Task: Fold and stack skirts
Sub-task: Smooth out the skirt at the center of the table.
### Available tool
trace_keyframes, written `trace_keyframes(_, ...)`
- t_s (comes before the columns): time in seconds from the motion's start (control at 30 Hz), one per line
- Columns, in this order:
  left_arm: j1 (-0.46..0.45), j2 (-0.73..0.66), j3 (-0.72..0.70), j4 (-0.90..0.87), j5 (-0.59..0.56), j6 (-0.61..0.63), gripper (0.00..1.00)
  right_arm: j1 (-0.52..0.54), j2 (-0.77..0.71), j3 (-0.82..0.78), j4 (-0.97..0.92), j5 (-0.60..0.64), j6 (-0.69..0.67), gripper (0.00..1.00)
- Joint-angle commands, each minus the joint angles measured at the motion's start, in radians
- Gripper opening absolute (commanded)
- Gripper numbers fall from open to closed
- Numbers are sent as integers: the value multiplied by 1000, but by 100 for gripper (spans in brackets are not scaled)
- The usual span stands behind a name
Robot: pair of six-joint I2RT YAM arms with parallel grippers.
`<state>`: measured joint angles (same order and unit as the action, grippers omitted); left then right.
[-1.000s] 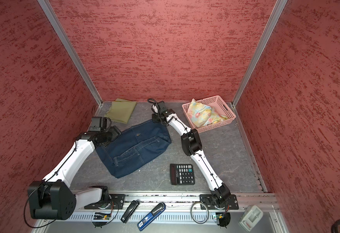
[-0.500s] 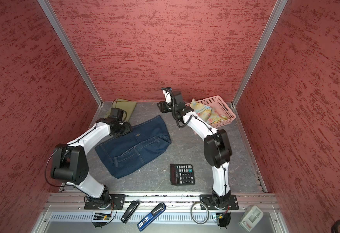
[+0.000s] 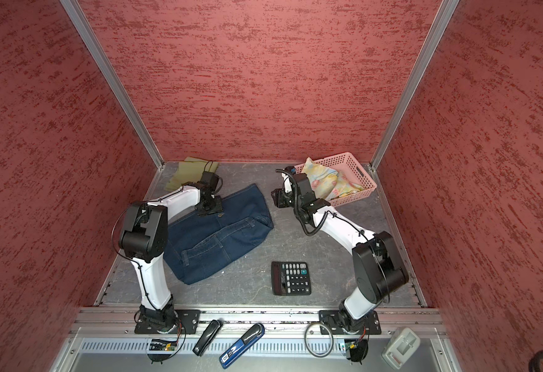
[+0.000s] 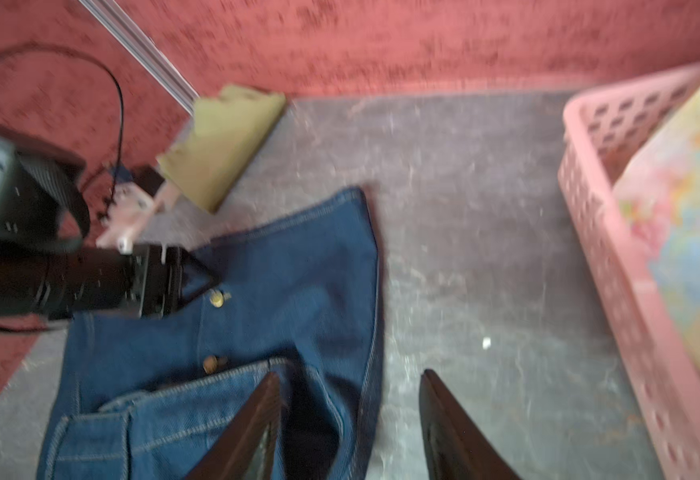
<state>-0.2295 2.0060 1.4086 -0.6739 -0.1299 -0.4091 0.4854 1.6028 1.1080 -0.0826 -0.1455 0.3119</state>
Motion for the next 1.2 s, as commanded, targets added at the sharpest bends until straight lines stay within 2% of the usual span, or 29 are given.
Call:
trace_keyframes(0.0, -4, 34, 17, 33, -34, -18, 56, 47, -25, -15, -34, 25, 13, 54)
trace_keyframes(0.1, 4, 79, 49, 35, -19, -24, 51, 82, 4, -18, -78, 19, 9, 55)
trace_keyframes(0.2, 5, 126, 87, 10, -15, -27, 38, 101, 33, -24, -82, -9, 15, 58)
trace_keyframes(0.33, 6, 165, 106, 13, 5, -20, 32, 110, 103, 38, -144, -34, 6, 59)
trace_keyframes(0.37, 6, 177, 118, 2, 7, -21, 28, 111, 110, 46, -146, -39, 2, 59)
trace_keyframes(0.4, 6, 191, 135, -14, 9, -19, 16, 111, 113, 51, -145, -46, 1, 59)
trace_keyframes(0.43, 7, 200, 148, -26, 10, -17, 9, 112, 113, 57, -145, -46, 0, 59)
trace_keyframes(0.5, 8, 211, 161, -40, 17, -17, 0, 111, 115, 71, -157, -42, -5, 60)
trace_keyframes(0.63, 40, 198, 143, -28, 81, -61, 0, 112, 121, 76, -166, -28, -19, 61)
trace_keyframes(0.73, 93, 142, 62, 40, 167, -138, 0, 112, 133, 79, -165, -25, -27, 61)
trace_keyframes(0.83, 133, 78, -21, 99, 196, -222, 0, 112, 142, 83, -148, -41, -28, 61)
trace_keyframes(0.97, 191, -26, -180, 227, 260, -376, 0, 115, 166, 107, -132, -69, -46, 62)
trace_keyframes(1.17, 209, -167, -365, 353, 254, -610, 0, 151, 220, 196, -175, -43, -76, 62)
